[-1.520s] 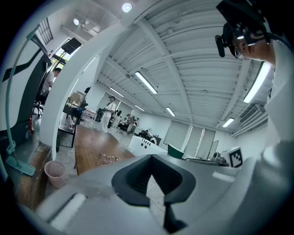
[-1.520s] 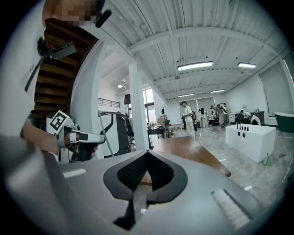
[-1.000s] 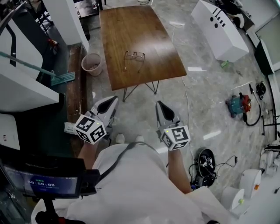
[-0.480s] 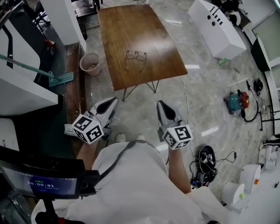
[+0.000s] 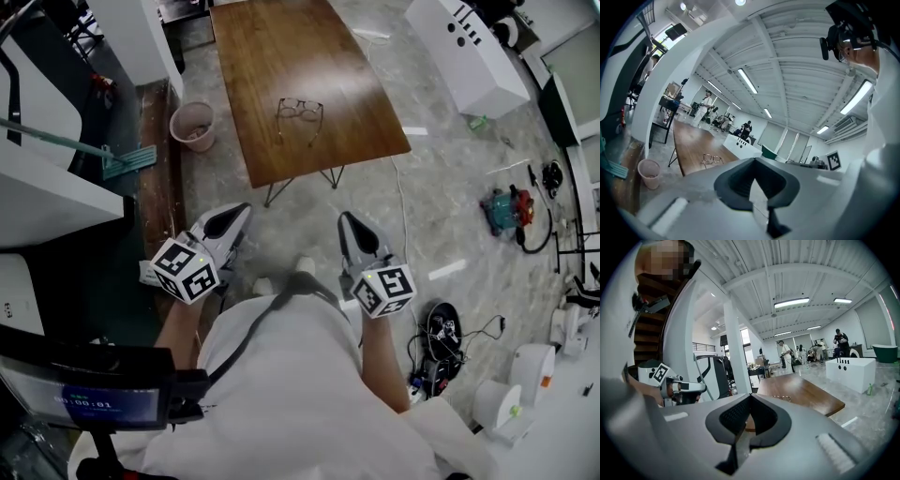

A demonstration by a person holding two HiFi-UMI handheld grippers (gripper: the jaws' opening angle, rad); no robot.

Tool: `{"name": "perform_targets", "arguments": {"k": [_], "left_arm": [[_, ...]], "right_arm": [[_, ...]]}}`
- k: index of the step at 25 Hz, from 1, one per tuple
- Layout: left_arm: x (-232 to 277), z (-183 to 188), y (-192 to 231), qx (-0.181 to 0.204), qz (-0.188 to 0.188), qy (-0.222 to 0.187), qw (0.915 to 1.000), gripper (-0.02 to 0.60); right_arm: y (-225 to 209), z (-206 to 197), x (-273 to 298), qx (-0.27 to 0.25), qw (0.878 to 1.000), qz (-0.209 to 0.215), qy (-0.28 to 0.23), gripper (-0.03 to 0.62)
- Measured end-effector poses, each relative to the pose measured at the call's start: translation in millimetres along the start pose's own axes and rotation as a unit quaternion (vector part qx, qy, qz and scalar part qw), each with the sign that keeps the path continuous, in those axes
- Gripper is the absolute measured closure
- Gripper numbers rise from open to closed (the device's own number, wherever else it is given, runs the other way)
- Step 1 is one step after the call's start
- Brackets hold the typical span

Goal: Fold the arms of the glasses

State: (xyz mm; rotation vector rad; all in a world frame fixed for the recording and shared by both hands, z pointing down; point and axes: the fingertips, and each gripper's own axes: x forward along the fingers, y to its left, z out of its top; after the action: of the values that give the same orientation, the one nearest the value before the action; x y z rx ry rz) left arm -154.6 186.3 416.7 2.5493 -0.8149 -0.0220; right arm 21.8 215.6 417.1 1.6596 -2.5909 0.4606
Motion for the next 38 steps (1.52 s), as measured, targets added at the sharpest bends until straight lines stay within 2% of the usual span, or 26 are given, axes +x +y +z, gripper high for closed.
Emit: {"name": "perform_targets", "arguments": {"k": [5,9,12,16,19,24,29,38], "left_arm": [[6.3,4.9,19.0,0.001,0.014,-0.009,0.9999,0.575],[28.4,3.1,43.6,0.001,0.029,-0.014,0.9995,0.575],[46.5,15.0,52.9,-0.001,0.041,-0.018,0.999,0.575],[85.8,28.2,69.4,-0.002,0.056,-0.014,0.9983,0.575],[124.4,38.8,82.1,-0.006,0.068,-0.013,0.9976,0.575],[180.5,56.3,99.2,-0.011,0.097,-0.016,0.9951,0.575],[224.5,68.7,120.1,-0.013,0.131,-0.025,0.991,0.575],[267.3,75.3,137.2,-0.012,0.187,-0.036,0.9816,0.575]], "right_arm": [[-8.9,7.5,22.9,-0.004,1.0,0.009,-0.003,0.585],[-31.1,3.1,56.2,-0.005,1.0,0.024,0.0,0.585],[-47.3,13.1,77.8,-0.009,0.999,0.041,0.004,0.586],[-78.8,27.3,116.2,-0.015,0.998,0.062,0.014,0.585],[-111.1,29.7,149.6,-0.043,0.995,0.077,0.038,0.585],[-152.7,32.6,203.5,-0.099,0.984,0.123,0.083,0.585],[-181.0,29.6,256.4,-0.127,0.97,0.175,0.112,0.585],[-214.0,12.9,314.5,-0.171,0.946,0.237,0.144,0.585]]}}
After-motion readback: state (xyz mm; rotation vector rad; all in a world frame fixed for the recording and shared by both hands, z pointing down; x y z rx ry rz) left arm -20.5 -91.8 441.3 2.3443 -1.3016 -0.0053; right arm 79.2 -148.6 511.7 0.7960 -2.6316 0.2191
